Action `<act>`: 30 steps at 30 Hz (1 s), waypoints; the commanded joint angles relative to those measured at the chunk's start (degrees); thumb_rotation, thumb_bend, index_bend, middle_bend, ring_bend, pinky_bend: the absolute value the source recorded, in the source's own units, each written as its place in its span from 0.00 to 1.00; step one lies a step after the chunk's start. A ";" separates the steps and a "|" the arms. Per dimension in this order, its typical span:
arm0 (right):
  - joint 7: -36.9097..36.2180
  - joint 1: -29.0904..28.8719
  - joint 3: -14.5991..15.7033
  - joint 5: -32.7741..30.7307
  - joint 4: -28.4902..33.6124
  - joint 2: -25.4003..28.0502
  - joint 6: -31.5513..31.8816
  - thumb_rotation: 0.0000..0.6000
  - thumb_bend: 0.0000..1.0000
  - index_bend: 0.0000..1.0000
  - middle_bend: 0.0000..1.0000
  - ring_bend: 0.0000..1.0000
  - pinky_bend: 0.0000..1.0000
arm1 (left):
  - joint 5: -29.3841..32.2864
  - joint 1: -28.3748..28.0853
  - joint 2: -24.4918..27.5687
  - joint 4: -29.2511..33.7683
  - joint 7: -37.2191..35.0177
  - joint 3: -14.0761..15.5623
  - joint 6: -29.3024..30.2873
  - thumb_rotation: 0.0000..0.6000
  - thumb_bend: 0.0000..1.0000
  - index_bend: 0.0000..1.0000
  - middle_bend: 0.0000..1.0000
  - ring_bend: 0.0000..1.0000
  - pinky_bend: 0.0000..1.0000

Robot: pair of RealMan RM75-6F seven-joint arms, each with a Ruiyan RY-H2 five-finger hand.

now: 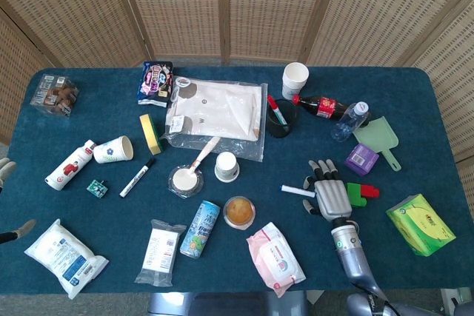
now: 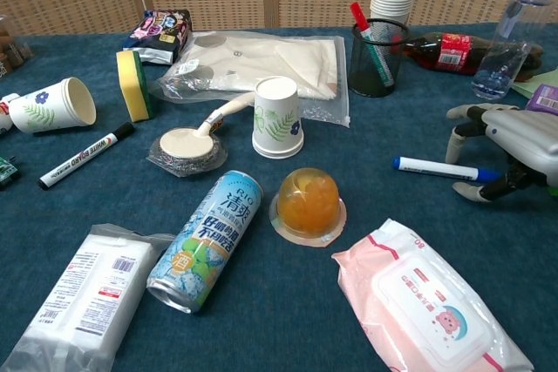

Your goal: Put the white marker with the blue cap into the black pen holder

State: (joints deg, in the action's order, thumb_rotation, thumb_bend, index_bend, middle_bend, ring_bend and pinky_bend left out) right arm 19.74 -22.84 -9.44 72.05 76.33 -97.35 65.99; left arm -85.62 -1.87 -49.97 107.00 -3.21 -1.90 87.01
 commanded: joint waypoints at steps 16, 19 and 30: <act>-2.33 -0.75 -0.03 -0.24 -3.98 -2.16 0.65 1.00 0.46 0.58 0.03 0.00 0.00 | 0.01 -0.27 0.06 0.03 -0.02 0.06 -0.55 1.00 0.09 0.00 0.00 0.00 0.00; -2.77 -0.73 0.10 0.50 -3.83 -1.95 1.33 1.00 0.47 0.58 0.03 0.00 0.00 | 0.04 -0.27 0.05 0.07 -0.01 0.05 -0.55 1.00 0.09 0.00 0.00 0.00 0.00; -0.78 -2.26 -2.69 3.82 4.92 3.02 5.34 1.00 0.47 0.59 0.04 0.00 0.00 | 0.07 -0.38 0.09 0.28 0.24 0.11 -0.79 1.00 0.09 0.00 0.00 0.00 0.00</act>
State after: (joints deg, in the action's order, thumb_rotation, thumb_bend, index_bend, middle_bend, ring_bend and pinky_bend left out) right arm 17.95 -24.53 -11.37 75.64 80.10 -95.22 70.98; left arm -85.56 -2.25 -49.88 107.28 -2.98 -1.78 86.22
